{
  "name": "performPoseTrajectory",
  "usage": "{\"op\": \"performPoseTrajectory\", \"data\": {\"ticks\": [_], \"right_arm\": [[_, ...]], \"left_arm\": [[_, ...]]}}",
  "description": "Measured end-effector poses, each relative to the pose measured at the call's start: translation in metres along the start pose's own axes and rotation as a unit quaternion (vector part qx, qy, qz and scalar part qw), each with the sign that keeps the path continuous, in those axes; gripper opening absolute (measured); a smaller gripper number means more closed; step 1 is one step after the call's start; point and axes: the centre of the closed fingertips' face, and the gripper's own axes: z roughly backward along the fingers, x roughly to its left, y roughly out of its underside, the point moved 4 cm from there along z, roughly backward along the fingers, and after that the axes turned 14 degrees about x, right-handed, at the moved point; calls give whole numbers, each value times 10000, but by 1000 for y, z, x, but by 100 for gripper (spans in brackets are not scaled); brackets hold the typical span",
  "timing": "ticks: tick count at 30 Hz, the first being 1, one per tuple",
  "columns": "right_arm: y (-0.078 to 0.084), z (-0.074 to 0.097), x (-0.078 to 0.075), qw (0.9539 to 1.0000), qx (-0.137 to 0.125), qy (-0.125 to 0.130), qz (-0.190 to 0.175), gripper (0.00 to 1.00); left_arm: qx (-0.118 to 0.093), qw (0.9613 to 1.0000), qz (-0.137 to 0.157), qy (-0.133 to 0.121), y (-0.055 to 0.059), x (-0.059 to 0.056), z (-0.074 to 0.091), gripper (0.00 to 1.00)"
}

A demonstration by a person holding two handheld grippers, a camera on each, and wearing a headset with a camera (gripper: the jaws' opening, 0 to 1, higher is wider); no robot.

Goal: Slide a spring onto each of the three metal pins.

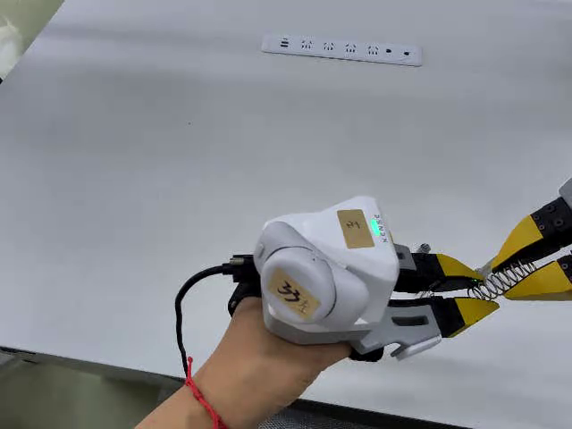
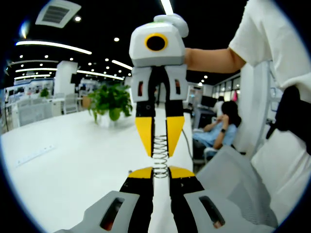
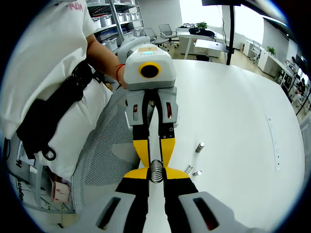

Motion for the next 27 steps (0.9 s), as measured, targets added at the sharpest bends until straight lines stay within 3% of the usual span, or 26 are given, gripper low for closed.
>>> {"op": "performPoseTrajectory", "data": {"ticks": [6,13,21,27], "right_arm": [[-1,0,-1,10000,-9,7,-46,12],[2,3,-4,9999,-2,69,-116,12],[5,7,-17,9990,74,316,-299,12],[4,7,-37,9965,206,631,-500,12]], "left_arm": [[24,10000,75,-8,2,1,1,15],[91,9996,197,-162,12,7,10,20],[295,9983,334,-380,33,14,21,24],[355,9972,440,-480,43,17,28,28]]}}
